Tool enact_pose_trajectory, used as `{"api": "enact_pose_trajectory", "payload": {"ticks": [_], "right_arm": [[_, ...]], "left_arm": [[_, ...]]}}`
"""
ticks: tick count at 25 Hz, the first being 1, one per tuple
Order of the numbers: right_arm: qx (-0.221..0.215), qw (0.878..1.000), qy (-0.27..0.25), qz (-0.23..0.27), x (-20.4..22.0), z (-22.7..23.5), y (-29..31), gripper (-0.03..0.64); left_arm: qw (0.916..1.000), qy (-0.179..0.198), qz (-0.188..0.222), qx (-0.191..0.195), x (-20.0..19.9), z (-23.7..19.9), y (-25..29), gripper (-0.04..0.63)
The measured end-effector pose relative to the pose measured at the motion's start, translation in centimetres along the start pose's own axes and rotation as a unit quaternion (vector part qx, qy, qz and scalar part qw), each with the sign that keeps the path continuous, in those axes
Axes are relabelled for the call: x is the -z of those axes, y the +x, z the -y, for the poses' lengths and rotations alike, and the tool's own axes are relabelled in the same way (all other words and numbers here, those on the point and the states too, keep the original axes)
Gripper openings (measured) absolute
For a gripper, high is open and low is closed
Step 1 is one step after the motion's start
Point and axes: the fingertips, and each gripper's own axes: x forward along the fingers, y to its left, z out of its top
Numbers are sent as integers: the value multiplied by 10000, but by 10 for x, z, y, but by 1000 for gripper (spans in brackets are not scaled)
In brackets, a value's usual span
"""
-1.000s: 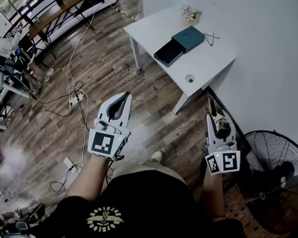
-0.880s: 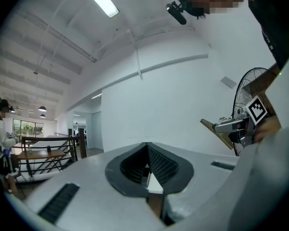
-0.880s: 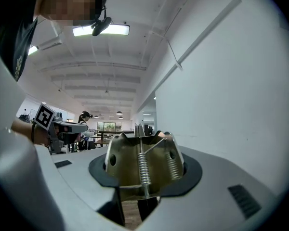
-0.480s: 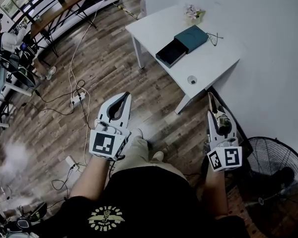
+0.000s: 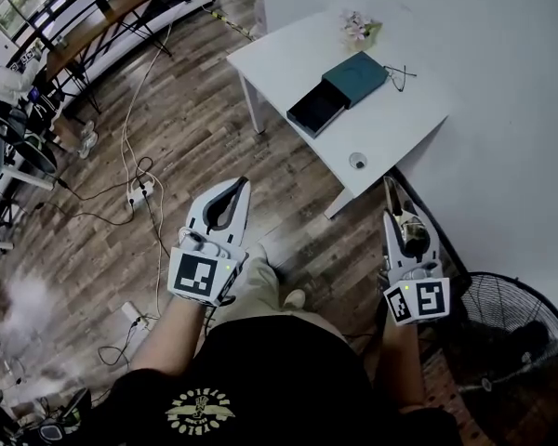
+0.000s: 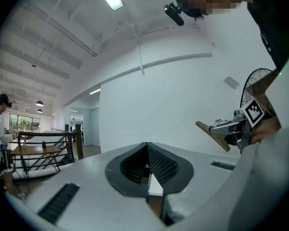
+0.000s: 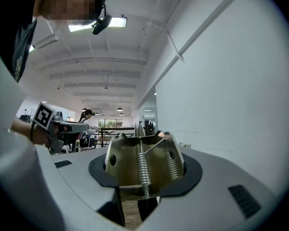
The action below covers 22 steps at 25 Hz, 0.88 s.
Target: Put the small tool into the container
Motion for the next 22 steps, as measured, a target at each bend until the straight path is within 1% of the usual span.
{"api": "enact_pose_trajectory", "payload": {"ticks": [5, 12, 18, 22], "right_arm": [[28, 10000, 45, -85, 7, 5, 7, 176], [-32, 10000, 4, -81, 9, 8, 12, 176], [-44, 9999, -3, -149, 10, 5, 22, 176], [-18, 9999, -10, -153, 7, 4, 31, 176]], "left_arm": [[10000, -29, -46, 22, 7, -4, 8, 6], [9997, -63, -227, 9, 21, 1, 8, 6], [9997, -99, -234, -27, 19, -10, 15, 6], [9998, -121, -115, 56, 20, -18, 19, 6]]}}
